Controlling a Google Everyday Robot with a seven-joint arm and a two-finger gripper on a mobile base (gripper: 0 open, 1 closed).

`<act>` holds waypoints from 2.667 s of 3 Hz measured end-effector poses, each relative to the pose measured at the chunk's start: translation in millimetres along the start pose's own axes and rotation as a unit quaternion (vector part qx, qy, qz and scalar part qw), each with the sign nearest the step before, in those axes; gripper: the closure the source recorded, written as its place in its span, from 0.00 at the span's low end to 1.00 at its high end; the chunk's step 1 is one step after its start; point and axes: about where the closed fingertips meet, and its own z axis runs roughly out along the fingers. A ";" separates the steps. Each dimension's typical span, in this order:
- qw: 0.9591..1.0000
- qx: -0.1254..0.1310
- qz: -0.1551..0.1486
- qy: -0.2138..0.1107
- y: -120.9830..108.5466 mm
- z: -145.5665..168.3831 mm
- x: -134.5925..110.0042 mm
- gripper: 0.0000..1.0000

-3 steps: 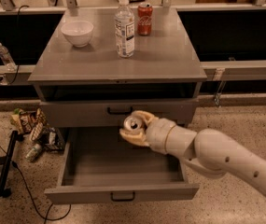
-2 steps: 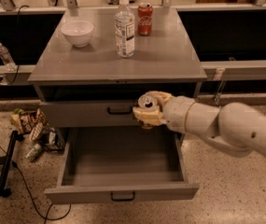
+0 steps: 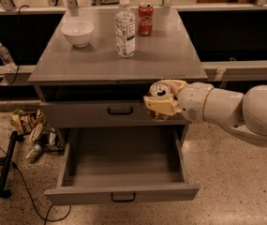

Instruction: Pick orange can from middle drawer and place on counter

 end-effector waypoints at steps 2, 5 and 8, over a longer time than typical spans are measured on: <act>0.999 0.029 -0.026 -0.003 -32.8 -21.6 -76.8 1.00; 1.000 0.004 0.009 -0.007 -132.0 15.2 -123.0 1.00; 0.998 -0.003 0.060 0.015 -192.6 61.5 -95.9 0.75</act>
Offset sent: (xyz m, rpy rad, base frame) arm 0.0349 -0.0304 0.1310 -0.0453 -0.0831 -0.0704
